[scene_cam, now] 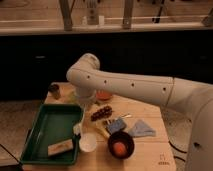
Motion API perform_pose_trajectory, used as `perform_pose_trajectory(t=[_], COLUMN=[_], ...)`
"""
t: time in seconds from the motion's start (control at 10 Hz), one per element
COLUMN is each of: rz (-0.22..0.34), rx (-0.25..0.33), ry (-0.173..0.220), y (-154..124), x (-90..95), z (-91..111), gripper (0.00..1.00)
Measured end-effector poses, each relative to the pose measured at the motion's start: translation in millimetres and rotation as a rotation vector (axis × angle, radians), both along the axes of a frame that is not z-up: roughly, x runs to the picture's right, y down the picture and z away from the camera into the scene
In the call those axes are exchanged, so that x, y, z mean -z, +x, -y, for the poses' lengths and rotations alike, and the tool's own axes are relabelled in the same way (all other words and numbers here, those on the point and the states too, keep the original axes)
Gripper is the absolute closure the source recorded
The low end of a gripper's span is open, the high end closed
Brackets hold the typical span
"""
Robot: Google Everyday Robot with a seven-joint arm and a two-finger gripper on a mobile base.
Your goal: Place brush in tray
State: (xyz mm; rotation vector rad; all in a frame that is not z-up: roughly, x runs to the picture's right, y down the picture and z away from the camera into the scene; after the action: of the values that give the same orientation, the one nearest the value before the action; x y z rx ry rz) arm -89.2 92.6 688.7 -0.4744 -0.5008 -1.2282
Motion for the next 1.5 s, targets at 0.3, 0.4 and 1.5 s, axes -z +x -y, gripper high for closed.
perform_pose_trajectory(t=[0.3,0.4,1.5], rz=[0.041,0.054,0.146], rx=[0.03,0.038,0.122], ry=[-0.012,-0.014,-0.074], y=[-18.3,-24.1,-70.1], x=[-10.1,-12.9,-43.4], z=[-3.0,-3.6,-11.2], gripper=[0.99,0.99,0.99])
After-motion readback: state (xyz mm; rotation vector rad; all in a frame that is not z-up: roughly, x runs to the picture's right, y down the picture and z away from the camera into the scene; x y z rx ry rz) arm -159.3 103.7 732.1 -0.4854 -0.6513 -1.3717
